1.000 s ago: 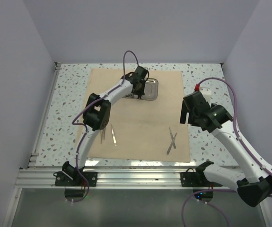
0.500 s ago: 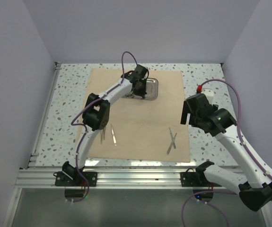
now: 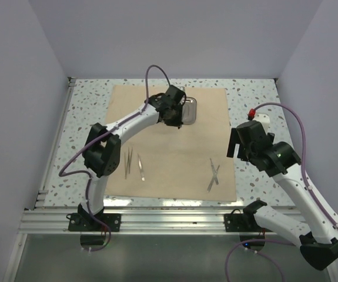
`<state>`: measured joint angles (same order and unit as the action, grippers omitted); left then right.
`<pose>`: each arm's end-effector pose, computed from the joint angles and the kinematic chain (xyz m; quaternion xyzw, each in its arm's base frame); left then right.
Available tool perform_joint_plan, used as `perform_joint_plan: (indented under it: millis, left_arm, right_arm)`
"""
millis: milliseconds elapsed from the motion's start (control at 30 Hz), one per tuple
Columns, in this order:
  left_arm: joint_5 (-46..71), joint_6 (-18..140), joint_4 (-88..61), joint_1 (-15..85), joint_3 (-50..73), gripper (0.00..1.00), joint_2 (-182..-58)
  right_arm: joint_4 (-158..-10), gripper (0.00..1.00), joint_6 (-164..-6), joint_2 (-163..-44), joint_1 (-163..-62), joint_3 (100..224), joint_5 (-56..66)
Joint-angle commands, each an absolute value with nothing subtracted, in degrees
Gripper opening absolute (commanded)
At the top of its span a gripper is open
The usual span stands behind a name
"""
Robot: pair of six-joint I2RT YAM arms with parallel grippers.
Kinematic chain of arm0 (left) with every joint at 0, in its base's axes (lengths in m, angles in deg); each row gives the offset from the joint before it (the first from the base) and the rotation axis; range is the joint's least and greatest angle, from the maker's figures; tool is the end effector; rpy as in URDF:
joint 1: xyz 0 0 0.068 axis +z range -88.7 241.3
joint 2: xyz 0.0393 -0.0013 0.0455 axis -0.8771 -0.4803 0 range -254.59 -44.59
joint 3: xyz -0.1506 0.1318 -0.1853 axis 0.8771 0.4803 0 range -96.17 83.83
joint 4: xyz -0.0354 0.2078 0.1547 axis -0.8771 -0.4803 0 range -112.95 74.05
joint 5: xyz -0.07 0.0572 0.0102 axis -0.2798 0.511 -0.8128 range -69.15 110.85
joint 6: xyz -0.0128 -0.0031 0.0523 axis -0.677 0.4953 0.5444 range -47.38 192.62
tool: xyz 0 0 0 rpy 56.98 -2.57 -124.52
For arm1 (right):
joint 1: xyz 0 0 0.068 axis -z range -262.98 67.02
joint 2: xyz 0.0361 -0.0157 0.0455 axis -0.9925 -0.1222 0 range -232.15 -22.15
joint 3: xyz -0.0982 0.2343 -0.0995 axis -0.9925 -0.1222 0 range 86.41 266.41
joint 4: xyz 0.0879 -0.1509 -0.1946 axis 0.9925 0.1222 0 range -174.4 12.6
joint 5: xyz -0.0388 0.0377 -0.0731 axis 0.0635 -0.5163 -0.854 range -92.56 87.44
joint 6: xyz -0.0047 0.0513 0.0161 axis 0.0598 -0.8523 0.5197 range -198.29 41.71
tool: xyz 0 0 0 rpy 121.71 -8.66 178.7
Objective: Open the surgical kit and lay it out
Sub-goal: Pick up the medical item from the container, then place the medical item in the surgical kit.
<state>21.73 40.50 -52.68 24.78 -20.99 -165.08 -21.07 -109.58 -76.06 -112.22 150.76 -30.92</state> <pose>0.3803 -0.2811 0.2456 0.0338 0.9460 -0.1757 0.2703 0.1463 0.0625 0.3463 0.0944 0.9176 -0.0450 0.3835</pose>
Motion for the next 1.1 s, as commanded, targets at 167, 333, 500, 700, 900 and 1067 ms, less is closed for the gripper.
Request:
perform_joint_plan:
  millis: [167,333,500,700,900,1067]
  left_arm:
    - [22.97,27.64,-52.34,13.32,-11.02,0.0,-158.68]
    - [17.96,24.72,-52.77,7.78,-10.83,0.0,-159.46]
    - [12.77,23.49,-53.3,4.79,-11.71,0.0,-160.43]
    - [6.97,24.01,-53.91,4.34,-12.32,0.0,-162.28]
    - [2.74,27.0,-55.85,3.91,-16.19,0.18,-164.74]
    - [3.71,29.46,-58.75,3.99,-22.42,0.37,-165.62]
  right_arm:
    - [-20.15,0.92,-109.84,-74.8,-112.16,152.76,-33.76]
    - [-19.19,0.92,-111.24,-73.66,-112.08,152.5,-34.12]
    - [-19.54,0.92,-111.86,-73.22,-112.16,149.78,-33.59]
    - [-20.41,0.92,-111.69,-73.83,-112.16,149.51,-34.2]
    - [-21.21,0.92,-111.77,-74.45,-112.08,149.25,-34.29]
    - [-21.47,0.92,-111.42,-74.62,-112.16,149.34,-34.99]
